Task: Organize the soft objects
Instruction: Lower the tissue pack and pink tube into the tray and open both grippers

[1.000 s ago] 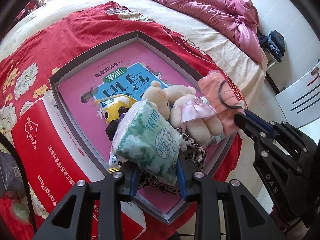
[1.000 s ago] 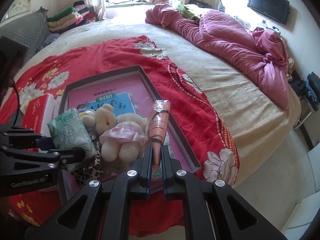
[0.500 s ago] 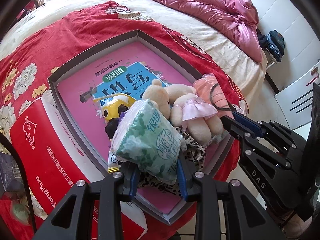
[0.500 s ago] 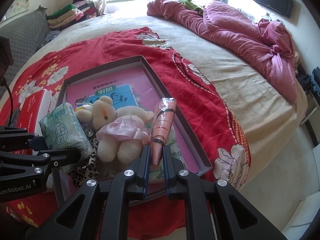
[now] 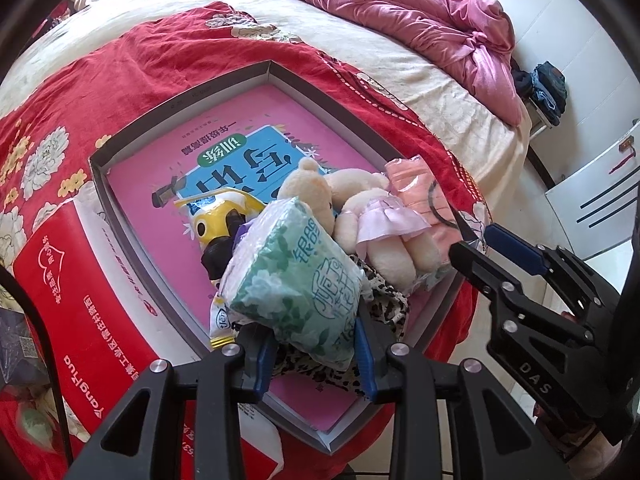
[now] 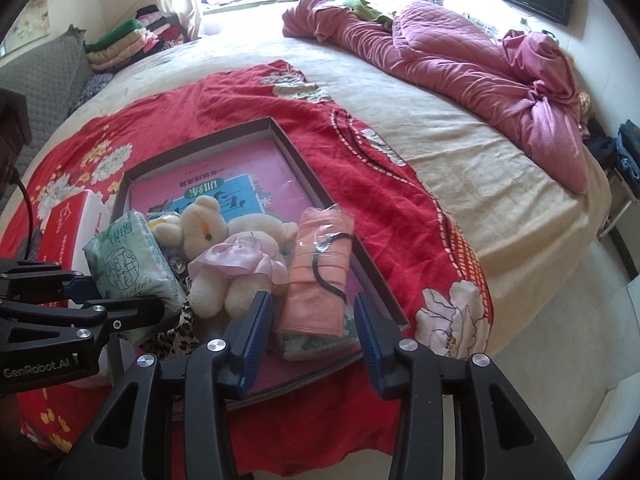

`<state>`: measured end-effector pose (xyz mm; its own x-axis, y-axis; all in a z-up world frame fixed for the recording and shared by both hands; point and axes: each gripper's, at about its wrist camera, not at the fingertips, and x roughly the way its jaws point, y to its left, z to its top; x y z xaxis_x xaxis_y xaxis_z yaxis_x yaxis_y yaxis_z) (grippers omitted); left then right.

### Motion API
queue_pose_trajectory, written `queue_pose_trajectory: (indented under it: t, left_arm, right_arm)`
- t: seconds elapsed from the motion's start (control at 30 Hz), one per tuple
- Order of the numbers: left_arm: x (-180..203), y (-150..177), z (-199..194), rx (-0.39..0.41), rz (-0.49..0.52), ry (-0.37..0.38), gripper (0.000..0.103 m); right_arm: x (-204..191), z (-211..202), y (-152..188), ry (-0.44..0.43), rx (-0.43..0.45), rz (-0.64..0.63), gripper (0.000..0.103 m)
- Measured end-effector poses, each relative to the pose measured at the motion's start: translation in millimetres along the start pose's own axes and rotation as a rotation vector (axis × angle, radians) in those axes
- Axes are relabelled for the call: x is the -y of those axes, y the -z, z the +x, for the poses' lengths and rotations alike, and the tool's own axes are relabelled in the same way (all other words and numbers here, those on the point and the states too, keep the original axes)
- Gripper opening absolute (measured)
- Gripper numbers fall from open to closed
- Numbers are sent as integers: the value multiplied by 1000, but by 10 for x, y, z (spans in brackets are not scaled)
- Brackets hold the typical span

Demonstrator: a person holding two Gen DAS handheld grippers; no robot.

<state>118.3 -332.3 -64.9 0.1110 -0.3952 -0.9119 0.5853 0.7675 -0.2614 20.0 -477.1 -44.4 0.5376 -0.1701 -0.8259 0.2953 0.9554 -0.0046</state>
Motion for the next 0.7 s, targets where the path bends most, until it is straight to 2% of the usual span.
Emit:
queue_pose_trajectory:
  t: [0.33, 0.4, 0.57, 0.7]
  left_arm:
    - [37, 16, -22, 5, 7, 9, 38]
    - [37, 18, -45, 16, 6, 9, 43]
    - [41, 0, -103, 34, 8, 7, 46]
    - [25, -15, -148, 49, 3, 3, 55]
  right_arm:
    - [139, -305, -11, 11, 50, 57, 50]
    - [128, -340, -16, 12, 58, 53, 50]
    - [102, -415, -41, 11, 77, 52, 50]
    - [90, -455, -67, 10, 85, 50, 50]
